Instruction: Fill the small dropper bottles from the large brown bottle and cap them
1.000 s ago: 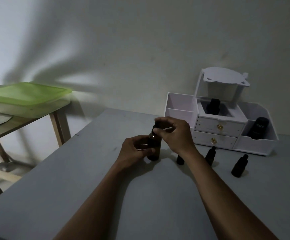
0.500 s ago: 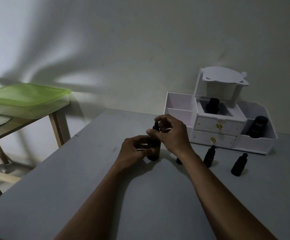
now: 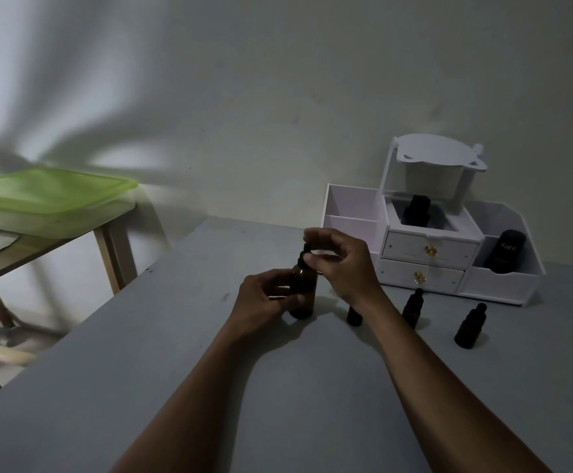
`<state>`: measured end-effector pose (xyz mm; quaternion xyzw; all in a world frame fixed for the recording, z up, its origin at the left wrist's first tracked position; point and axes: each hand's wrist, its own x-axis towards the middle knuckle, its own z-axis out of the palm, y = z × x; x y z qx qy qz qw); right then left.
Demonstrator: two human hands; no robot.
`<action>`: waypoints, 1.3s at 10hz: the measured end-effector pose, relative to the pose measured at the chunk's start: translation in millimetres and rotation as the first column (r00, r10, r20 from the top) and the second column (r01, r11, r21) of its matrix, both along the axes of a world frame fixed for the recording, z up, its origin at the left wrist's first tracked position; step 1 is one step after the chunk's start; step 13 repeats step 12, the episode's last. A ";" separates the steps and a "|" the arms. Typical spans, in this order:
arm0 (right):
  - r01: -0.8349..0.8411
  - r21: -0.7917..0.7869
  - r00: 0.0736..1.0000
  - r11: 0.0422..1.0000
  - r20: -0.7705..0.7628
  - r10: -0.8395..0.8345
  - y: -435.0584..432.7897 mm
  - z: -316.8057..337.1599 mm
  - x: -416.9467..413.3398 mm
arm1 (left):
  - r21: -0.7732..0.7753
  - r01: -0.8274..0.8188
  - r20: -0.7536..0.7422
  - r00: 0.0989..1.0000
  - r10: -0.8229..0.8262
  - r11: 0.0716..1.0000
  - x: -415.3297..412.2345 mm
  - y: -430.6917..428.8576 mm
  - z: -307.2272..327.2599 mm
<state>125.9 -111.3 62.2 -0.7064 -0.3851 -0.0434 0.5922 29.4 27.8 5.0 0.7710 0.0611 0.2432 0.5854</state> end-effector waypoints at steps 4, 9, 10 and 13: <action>-0.034 -0.038 0.999 0.999 -0.021 0.033 -5.7 3.3 4.4 | 0.013 0.011 -0.006 1.000 -0.010 1.000 -0.1 1.0 1.3; 0.011 -0.082 0.999 0.997 0.052 -0.007 -4.6 -2.6 2.8 | 0.006 -0.002 -0.009 1.000 0.002 1.000 0.1 1.8 -5.4; 0.020 -0.119 0.998 0.993 0.068 -0.012 -4.3 -0.2 -3.0 | 0.029 -0.006 -0.016 1.000 0.006 1.000 -0.4 1.1 -6.0; 0.067 -0.067 0.995 0.996 0.082 -0.061 -31.4 2.9 -37.0 | 0.013 -0.059 -0.072 0.996 0.059 0.998 -17.6 -7.1 -16.5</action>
